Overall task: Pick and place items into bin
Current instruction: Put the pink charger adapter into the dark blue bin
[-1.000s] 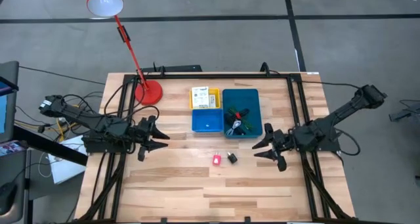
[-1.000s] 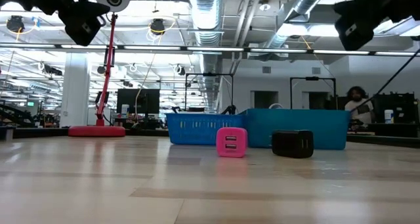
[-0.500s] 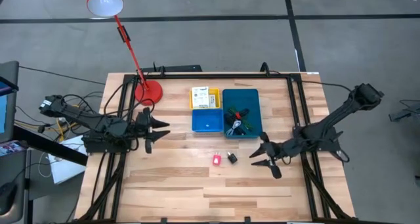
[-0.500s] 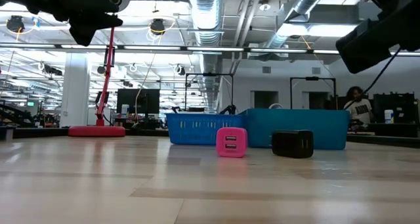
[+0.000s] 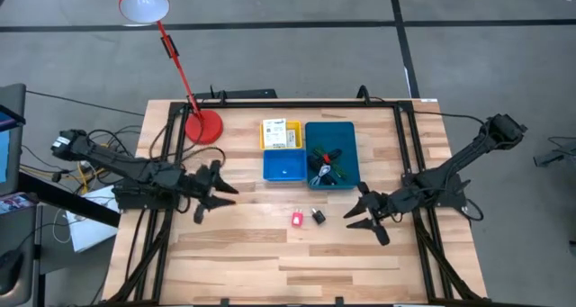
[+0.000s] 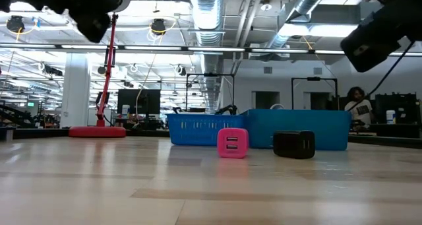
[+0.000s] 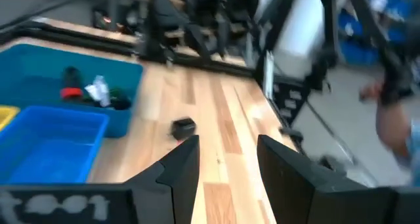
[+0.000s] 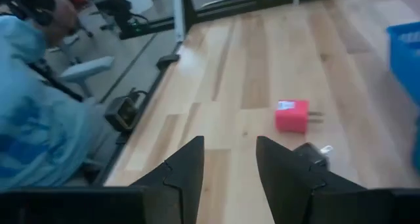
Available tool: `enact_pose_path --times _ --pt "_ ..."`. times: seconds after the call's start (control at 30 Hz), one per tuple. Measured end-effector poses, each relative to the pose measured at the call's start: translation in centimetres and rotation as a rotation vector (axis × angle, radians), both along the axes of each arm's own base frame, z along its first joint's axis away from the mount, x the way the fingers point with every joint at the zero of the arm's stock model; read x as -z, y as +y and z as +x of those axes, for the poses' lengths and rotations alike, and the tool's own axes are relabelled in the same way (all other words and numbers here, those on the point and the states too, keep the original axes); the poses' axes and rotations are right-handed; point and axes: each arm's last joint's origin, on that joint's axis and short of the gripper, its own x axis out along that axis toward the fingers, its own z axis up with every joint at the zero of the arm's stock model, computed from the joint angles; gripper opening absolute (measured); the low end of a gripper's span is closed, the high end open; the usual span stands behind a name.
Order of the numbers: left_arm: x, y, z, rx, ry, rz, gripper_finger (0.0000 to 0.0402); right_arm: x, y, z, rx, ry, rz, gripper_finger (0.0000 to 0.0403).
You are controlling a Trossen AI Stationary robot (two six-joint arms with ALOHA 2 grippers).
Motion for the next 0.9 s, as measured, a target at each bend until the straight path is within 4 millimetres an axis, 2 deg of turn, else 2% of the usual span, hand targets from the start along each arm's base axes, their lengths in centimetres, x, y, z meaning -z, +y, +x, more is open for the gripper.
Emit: enact_pose_path --times 0.13,0.27,0.53,0.77,0.9 --pt "-0.2 -1.1 2.7 0.084 0.085 0.122 0.0142 -0.2 0.1 -0.2 -0.042 0.012 0.056 0.0134" --pt "-0.6 -2.3 6.1 0.173 0.232 0.314 0.0142 -0.2 0.3 -0.3 -0.087 0.026 0.067 0.0134" --pt "-2.9 -4.7 12.4 0.388 0.505 0.665 0.0142 -0.3 0.4 -0.3 -0.069 0.04 0.116 0.0134" --pt "-4.4 -6.2 17.0 0.454 0.676 0.725 0.0142 -0.2 0.4 -0.4 -0.044 0.069 0.181 0.0133" --pt "-4.4 -6.8 19.1 0.494 0.77 0.758 0.0142 -0.2 0.3 -0.4 -0.043 0.07 0.18 0.0134"
